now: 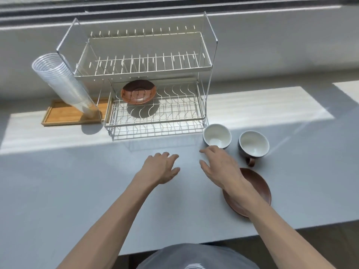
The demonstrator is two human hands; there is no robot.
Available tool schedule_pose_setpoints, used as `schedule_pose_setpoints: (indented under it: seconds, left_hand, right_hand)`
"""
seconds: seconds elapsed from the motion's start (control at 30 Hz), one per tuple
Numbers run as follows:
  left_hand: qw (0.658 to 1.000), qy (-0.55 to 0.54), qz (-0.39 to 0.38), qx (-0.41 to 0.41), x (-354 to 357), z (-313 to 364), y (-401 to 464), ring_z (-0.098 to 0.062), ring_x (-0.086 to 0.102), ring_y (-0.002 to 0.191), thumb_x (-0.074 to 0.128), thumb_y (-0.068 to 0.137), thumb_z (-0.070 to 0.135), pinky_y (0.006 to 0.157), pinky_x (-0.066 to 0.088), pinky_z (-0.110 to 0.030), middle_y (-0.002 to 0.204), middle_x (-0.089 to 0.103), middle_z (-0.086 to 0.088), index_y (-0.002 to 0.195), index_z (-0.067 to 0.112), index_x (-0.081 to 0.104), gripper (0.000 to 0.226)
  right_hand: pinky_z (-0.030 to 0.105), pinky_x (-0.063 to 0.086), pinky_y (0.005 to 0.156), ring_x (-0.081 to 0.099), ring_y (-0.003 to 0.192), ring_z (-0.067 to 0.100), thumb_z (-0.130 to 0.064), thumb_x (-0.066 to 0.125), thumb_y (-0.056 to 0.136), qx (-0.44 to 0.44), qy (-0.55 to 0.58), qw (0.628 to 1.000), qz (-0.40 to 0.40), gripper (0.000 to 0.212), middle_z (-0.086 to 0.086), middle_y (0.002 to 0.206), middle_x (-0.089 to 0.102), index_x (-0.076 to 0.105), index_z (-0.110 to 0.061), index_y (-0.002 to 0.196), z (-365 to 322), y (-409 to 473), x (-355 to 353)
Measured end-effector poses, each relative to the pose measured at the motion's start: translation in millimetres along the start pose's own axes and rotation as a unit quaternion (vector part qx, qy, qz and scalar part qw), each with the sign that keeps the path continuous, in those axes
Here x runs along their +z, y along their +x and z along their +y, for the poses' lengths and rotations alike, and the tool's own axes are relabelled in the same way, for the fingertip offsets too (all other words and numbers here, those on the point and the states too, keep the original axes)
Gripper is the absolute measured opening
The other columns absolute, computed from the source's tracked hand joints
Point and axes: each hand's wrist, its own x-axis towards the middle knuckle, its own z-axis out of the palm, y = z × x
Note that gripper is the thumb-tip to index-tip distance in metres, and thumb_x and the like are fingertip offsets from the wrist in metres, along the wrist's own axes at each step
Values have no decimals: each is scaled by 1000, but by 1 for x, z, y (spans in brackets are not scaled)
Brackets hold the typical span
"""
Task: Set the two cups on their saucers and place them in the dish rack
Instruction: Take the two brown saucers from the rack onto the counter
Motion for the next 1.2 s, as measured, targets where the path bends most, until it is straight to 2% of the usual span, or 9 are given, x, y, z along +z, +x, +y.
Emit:
schedule_pose_setpoints:
  seconds: [0.17, 0.4, 0.47, 0.6, 0.87, 1.0, 1.07, 1.13, 1.2]
  left_hand:
    - [991, 12, 113, -62, -6, -35, -12, -30, 36, 141, 37, 101, 48, 106, 34, -44, 156, 37, -8, 152, 24, 31, 56]
    - [967, -13, 217, -129, -10, -72, -13, -34, 31, 147, 41, 100, 47, 114, 27, -51, 159, 36, -11, 152, 24, 36, 57]
    - [962, -20, 231, -145, -14, -80, -10, -36, 33, 146, 43, 99, 47, 116, 26, -53, 157, 40, -13, 151, 24, 40, 56]
    - [952, -46, 252, -167, -27, -96, 2, -38, 47, 136, 54, 94, 45, 110, 38, -58, 147, 53, -14, 142, 22, 53, 54]
    - [938, -86, 276, -189, -59, -130, 51, -39, 47, 135, 48, 94, 44, 108, 40, -54, 147, 52, -15, 144, 22, 50, 55]
    - [944, -97, 257, -184, -67, -147, 82, -36, 35, 145, 40, 99, 46, 115, 30, -50, 158, 39, -14, 152, 24, 39, 58]
    - [946, -100, 247, -184, -68, -154, 96, -33, 30, 148, 40, 100, 47, 119, 25, -47, 161, 34, -12, 155, 26, 31, 59]
    - [947, -104, 240, -187, -69, -160, 107, -32, 29, 149, 39, 101, 48, 120, 24, -45, 161, 34, -11, 156, 27, 29, 60]
    - [945, -115, 238, -193, -68, -167, 117, -33, 35, 146, 35, 99, 49, 118, 28, -45, 158, 40, -12, 154, 25, 35, 60]
  right_hand:
    - [41, 40, 103, 37, 137, 27, -38, 45, 98, -65, -60, 996, 1, 45, 8, 153, 35, 45, -22, 141, -45, 31, -2]
    - [46, 38, 104, 36, 138, 31, -35, 52, 95, -140, -80, 986, 38, 45, 14, 151, 38, 50, -16, 136, -86, 74, 4]
    - [48, 39, 103, 39, 137, 33, -35, 55, 93, -145, -81, 985, 50, 45, 15, 149, 41, 51, -16, 134, -93, 86, 5]
    - [49, 41, 104, 42, 135, 34, -35, 59, 92, -140, -82, 984, 68, 45, 15, 147, 45, 53, -17, 133, -104, 113, 6]
    - [50, 47, 98, 49, 130, 37, -32, 64, 89, -128, -69, 987, 69, 46, 21, 142, 49, 53, -15, 130, -113, 172, 9]
    - [49, 26, 114, 21, 148, 30, -39, 44, 99, -118, -67, 990, 27, 51, 15, 159, 25, 36, -21, 147, -118, 205, 11]
    - [45, 21, 117, 15, 150, 25, -40, 40, 101, -111, -62, 991, 30, 53, 11, 162, 19, 31, -23, 150, -119, 221, 15]
    - [43, 27, 115, 26, 146, 28, -39, 46, 99, -116, -64, 990, 39, 52, 13, 158, 28, 39, -20, 147, -123, 231, 20]
    - [44, 42, 104, 49, 130, 32, -36, 61, 91, -110, -60, 991, 54, 49, 16, 142, 49, 54, -17, 135, -124, 244, 29]
